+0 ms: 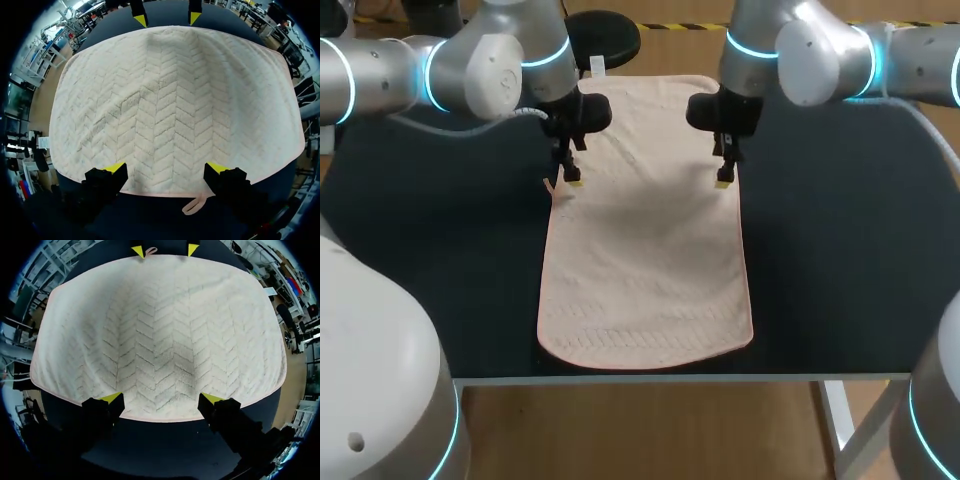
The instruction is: Fold the towel
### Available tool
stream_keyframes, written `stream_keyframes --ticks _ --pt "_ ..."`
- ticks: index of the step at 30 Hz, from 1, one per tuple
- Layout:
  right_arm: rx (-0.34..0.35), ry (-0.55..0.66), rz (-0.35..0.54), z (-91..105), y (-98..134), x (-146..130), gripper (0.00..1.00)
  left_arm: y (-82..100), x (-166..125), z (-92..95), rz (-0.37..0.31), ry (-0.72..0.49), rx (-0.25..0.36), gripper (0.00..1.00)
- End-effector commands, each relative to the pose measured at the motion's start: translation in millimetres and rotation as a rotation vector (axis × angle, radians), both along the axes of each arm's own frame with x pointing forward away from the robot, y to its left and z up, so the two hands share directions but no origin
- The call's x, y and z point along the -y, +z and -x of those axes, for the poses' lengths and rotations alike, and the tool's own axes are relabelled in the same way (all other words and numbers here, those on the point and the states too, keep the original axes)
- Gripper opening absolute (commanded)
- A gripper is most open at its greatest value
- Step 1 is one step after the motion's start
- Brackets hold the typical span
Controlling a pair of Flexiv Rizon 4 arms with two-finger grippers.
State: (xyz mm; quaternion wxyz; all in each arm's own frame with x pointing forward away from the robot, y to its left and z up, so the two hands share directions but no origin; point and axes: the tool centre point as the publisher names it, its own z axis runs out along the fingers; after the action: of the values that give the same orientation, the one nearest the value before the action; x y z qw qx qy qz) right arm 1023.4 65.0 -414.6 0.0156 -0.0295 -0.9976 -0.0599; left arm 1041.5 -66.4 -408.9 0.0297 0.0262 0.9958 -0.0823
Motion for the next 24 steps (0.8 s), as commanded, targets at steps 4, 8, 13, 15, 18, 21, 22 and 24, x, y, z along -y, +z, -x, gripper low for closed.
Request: stream_keyframes --ticks 4,8,13,15,18,21,22,24 --pt "-0.008 -0.026 0.021 -9.2 -13.1 -3.2 1.00 -9.5 3.9 -4.3 -0.016 -0.004 0.001 1.00" --pt "-0.010 -0.026 0.021 -8.2 -14.8 -3.9 1.00 -14.5 3.2 -3.5 -0.019 -0.004 -0.006 1.00" --pt "-0.012 -0.016 0.015 -6.8 -17.2 -4.4 1.00 -21.5 2.7 -0.6 -0.032 -0.007 -0.024 1.00" --pt "-0.012 -0.013 0.015 -6.4 -18.2 -4.6 1.00 -24.7 2.8 0.0 -0.035 -0.007 -0.030 1.00" --pt "-0.010 -0.009 0.010 -6.0 -19.8 -4.1 1.00 -28.3 2.8 -0.6 -0.037 -0.005 -0.038 1.00" --pt "-0.005 0.001 0.008 -5.6 -21.6 -4.1 1.00 -31.7 2.7 -2.8 -0.040 -0.004 -0.043 1.00" --pt "-0.005 0.003 0.007 -5.5 -22.2 -4.0 1.00 -32.6 2.5 -3.8 -0.042 -0.003 -0.044 1.00" --pt "-0.005 0.008 0.008 -4.9 -23.7 -3.6 1.00 -33.2 1.6 -5.7 -0.043 -0.001 -0.045 1.00"
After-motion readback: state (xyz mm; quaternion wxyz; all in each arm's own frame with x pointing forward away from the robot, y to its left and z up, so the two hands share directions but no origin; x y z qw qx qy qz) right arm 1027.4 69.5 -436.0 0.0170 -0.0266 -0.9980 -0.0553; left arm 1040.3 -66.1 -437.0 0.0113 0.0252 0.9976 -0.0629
